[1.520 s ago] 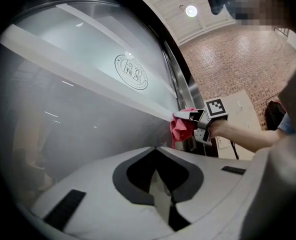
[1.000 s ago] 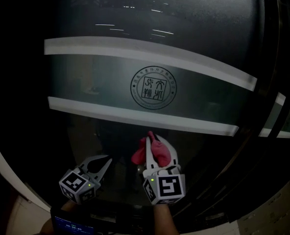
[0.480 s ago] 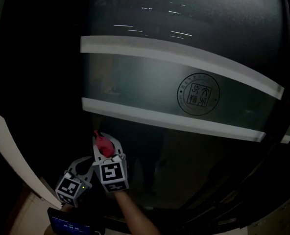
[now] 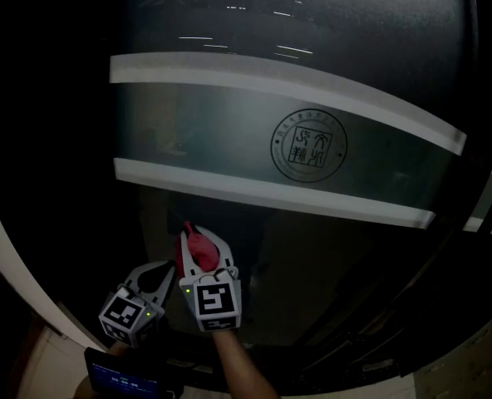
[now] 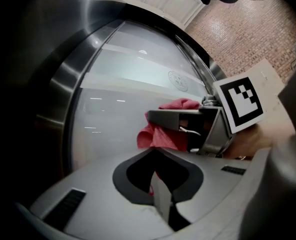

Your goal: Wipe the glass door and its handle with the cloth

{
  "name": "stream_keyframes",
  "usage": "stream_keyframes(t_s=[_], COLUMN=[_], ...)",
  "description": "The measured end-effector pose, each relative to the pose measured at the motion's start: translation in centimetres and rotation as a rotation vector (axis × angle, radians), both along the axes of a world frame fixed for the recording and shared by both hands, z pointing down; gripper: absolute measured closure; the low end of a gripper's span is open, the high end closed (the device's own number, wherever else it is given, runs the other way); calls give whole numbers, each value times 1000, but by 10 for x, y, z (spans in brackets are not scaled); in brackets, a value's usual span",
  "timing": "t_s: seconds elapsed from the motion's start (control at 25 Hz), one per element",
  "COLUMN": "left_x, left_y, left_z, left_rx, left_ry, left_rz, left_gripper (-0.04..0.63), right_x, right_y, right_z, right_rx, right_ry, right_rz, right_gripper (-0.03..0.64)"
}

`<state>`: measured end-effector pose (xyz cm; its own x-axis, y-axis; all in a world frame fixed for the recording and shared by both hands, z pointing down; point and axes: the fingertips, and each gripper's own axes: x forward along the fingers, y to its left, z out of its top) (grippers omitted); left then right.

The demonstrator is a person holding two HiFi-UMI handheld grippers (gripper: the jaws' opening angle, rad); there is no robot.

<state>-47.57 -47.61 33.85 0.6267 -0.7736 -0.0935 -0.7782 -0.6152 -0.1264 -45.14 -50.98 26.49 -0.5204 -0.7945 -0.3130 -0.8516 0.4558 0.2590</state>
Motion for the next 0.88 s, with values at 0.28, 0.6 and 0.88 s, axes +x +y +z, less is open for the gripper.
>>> stream_keyframes(t_s=[0.28, 0.6, 0.88], left_x=[81, 141, 161], left_y=[10, 21, 17], left_z=[-7, -3, 5], left_rx=[2, -4, 2], left_ry=[7, 1, -11], left_rz=[120, 183, 200], left_gripper=[586, 586, 586], right_x=[142, 336, 408], right_y=[33, 68, 82], right_z=[-10, -2, 2], right_rx=[26, 43, 24], right_ry=[-43, -56, -129], right_rz=[186, 488, 597], right_gripper=[568, 568, 568])
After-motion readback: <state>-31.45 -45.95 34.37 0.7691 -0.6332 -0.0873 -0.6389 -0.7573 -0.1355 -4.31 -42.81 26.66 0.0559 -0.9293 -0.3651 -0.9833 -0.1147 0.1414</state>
